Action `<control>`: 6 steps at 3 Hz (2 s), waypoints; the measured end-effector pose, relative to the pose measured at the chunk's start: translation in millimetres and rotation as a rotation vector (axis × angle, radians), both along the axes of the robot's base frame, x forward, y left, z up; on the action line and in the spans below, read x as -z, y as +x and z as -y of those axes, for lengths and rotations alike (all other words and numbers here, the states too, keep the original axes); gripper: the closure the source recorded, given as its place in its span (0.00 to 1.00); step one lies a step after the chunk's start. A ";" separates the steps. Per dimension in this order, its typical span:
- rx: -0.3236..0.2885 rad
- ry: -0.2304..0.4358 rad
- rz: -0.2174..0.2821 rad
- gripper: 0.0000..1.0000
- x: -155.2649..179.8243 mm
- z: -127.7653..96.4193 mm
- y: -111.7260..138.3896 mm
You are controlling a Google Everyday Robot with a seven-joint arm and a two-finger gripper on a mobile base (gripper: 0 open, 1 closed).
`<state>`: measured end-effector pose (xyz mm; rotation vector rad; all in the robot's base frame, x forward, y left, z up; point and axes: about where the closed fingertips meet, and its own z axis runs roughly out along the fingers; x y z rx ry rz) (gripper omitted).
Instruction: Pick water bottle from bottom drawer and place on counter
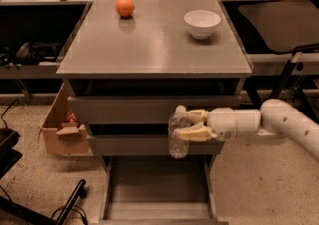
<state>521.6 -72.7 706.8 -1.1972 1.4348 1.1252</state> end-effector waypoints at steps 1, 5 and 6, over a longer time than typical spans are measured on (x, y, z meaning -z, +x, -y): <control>0.095 -0.063 0.020 1.00 -95.8 12.2 15.7; 0.480 0.054 0.218 1.00 -274.7 -40.4 141.9; 0.579 0.070 0.210 1.00 -258.1 -36.5 187.0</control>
Offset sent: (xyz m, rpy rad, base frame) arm 0.0772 0.0118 0.2802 -0.1920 -0.0783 -0.2836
